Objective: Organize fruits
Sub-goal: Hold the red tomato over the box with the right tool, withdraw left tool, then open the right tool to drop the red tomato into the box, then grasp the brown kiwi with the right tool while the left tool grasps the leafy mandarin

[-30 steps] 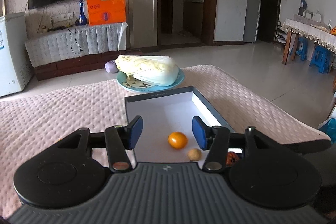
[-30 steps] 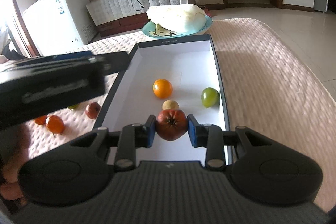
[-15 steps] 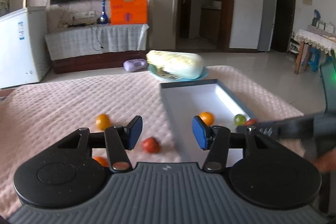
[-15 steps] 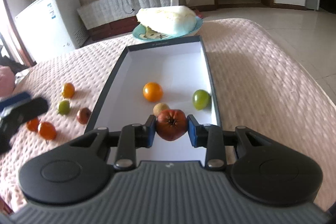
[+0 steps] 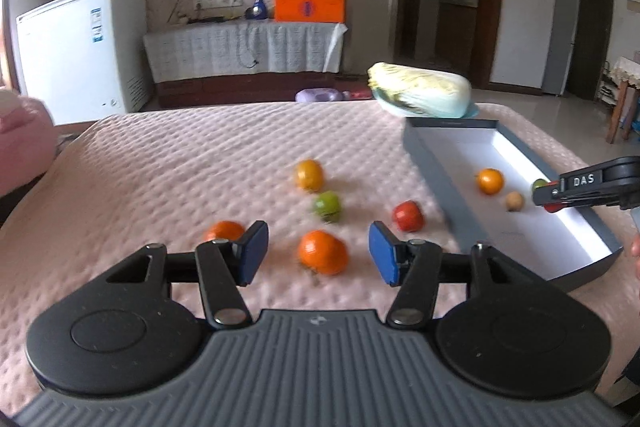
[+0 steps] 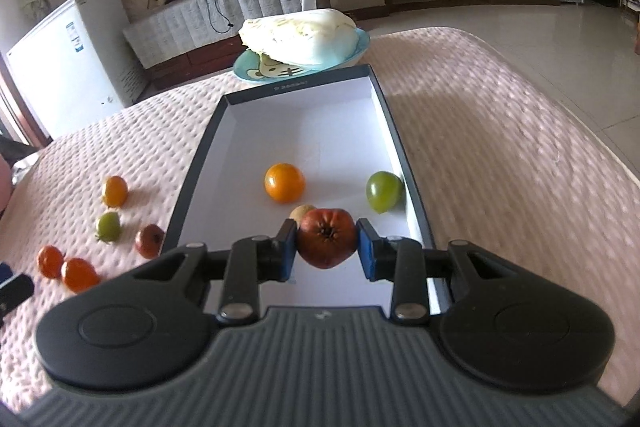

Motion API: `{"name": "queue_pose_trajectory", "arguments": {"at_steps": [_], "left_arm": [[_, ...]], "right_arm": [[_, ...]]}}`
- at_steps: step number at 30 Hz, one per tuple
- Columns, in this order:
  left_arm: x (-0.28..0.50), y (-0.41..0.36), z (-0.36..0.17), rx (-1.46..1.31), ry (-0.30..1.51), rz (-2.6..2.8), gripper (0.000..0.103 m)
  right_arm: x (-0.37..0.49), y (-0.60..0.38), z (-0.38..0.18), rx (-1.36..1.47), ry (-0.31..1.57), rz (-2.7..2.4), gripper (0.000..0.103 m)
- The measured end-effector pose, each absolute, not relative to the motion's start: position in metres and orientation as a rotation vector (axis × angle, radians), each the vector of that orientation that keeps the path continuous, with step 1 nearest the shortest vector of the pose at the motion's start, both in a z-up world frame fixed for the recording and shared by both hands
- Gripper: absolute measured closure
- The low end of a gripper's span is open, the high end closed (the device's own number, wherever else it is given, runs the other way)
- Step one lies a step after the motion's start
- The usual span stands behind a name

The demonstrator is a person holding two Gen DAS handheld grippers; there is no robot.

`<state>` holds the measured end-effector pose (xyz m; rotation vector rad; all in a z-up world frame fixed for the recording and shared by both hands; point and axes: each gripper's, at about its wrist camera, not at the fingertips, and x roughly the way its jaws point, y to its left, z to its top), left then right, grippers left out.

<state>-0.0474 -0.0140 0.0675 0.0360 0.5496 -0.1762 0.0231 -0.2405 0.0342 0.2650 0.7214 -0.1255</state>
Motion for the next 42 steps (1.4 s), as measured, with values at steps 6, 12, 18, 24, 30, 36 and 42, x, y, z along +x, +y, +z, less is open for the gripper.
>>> {"name": "queue_pose_trajectory", "arguments": {"at_steps": [6,12,18,24,30,36,42], "left_arm": [[-0.053,0.006,0.072,0.049,0.534,-0.154,0.040],[-0.052,0.030,0.072,0.015,0.550,-0.113,0.040],[-0.048,0.041,0.070,-0.006,0.553,-0.087,0.040],[-0.043,0.037,0.067,-0.013,0.561,-0.084,0.040],[-0.041,0.030,0.067,-0.013,0.558,-0.082,0.040],[-0.037,0.030,0.064,-0.028,0.565,-0.062,0.040],[-0.036,0.036,0.064,-0.038,0.565,-0.055,0.040]], "right_arm": [[0.025,-0.237,0.032,0.243,0.717,-0.174,0.067],[0.020,-0.235,0.038,0.251,0.665,-0.188,0.044],[0.015,-0.225,0.048,0.174,0.600,-0.169,0.042],[0.006,-0.221,0.061,0.166,0.538,-0.119,0.042],[-0.004,-0.201,0.070,0.159,0.505,0.028,0.042],[-0.005,-0.165,0.067,0.122,0.537,0.233,0.043],[-0.002,-0.130,0.059,0.049,0.588,0.334,0.044]]}}
